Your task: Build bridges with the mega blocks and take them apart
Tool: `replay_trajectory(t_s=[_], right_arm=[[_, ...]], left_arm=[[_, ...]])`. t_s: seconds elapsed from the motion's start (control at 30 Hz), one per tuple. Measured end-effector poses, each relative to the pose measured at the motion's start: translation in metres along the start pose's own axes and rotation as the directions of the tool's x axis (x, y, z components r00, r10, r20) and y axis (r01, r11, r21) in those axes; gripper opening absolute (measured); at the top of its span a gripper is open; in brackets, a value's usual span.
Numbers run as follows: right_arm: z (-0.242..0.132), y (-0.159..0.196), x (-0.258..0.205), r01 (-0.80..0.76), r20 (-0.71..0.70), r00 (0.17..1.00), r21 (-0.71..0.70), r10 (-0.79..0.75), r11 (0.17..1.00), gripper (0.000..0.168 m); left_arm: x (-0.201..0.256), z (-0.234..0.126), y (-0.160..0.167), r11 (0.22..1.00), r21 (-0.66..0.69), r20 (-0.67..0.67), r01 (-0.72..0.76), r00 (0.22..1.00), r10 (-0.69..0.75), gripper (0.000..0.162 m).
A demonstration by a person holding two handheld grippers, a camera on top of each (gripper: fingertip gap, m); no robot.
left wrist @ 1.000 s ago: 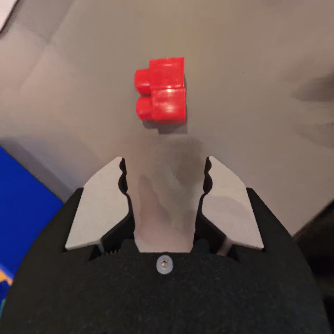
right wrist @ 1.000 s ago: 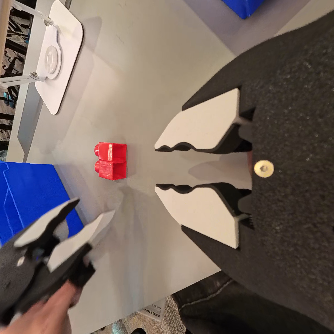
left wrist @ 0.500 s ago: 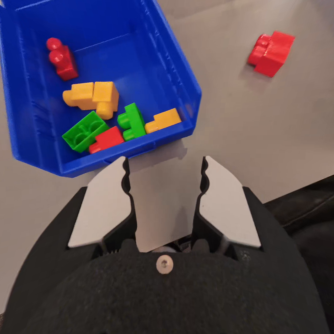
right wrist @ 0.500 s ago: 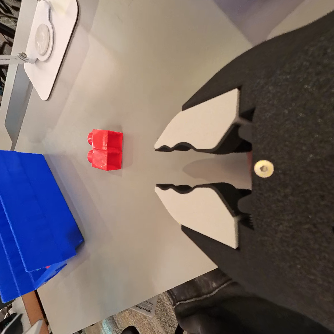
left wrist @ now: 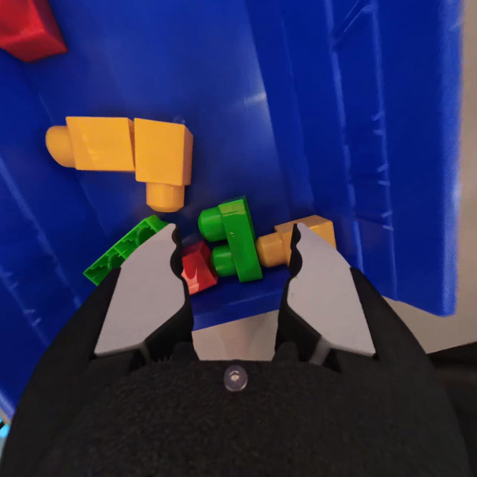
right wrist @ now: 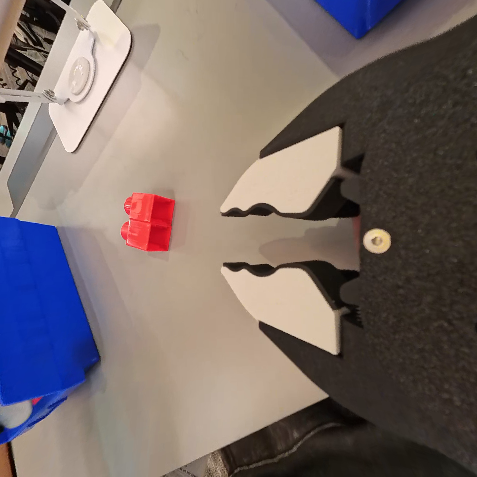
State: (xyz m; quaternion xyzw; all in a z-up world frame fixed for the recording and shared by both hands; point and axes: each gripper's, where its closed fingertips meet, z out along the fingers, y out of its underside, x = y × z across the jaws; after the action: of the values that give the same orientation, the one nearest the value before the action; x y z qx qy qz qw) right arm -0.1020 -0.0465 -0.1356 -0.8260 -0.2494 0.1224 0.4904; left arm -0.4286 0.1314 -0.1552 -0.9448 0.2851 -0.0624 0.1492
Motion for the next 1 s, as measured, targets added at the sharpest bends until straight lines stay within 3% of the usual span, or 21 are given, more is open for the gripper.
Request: replay_trajectory(t_s=[0.03,0.13,0.37,0.57,0.63,0.8,0.9,1.0], right_arm=[[0.0,0.001,0.002,0.003,-0.006,1.0,-0.005,-0.003,1.0,0.033],[0.002,0.006,0.006,0.005,-0.017,1.0,-0.023,-0.006,1.0,0.033],[0.002,0.007,0.006,-0.003,-0.007,1.0,-0.024,0.003,1.0,0.033],[0.0,0.004,0.004,0.006,-0.009,1.0,-0.017,-0.006,1.0,0.033],[0.0,0.004,0.003,0.018,-0.015,1.0,-0.019,-0.018,1.0,0.033],[-0.002,0.002,0.0,0.039,-0.019,0.999,-0.018,-0.039,0.999,0.033],[-0.002,0.002,-0.002,0.044,-0.016,0.999,-0.021,-0.045,0.999,0.033],[-0.002,0.0,-0.004,0.058,-0.019,0.998,-0.017,-0.058,0.998,0.033]], left_arm=[[-0.002,0.005,0.002,1.0,-0.031,0.017,0.0,1.0,0.0,0.079],[0.002,0.015,0.006,0.996,-0.093,0.003,0.003,1.0,-0.003,0.042],[0.005,0.001,-0.005,0.998,-0.049,0.018,-0.037,0.999,0.038,0.041],[0.013,-0.065,-0.037,0.984,0.055,0.161,-0.172,0.974,0.161,0.041],[0.019,-0.077,-0.039,0.974,0.019,0.189,-0.227,0.957,0.219,0.041],[0.003,-0.048,-0.025,0.965,-0.11,0.218,-0.238,0.942,0.257,0.041],[-0.022,-0.045,-0.027,0.978,-0.081,0.327,-0.193,0.922,0.209,0.041],[-0.021,-0.048,-0.029,0.981,-0.044,0.308,-0.19,0.931,0.194,0.04]])
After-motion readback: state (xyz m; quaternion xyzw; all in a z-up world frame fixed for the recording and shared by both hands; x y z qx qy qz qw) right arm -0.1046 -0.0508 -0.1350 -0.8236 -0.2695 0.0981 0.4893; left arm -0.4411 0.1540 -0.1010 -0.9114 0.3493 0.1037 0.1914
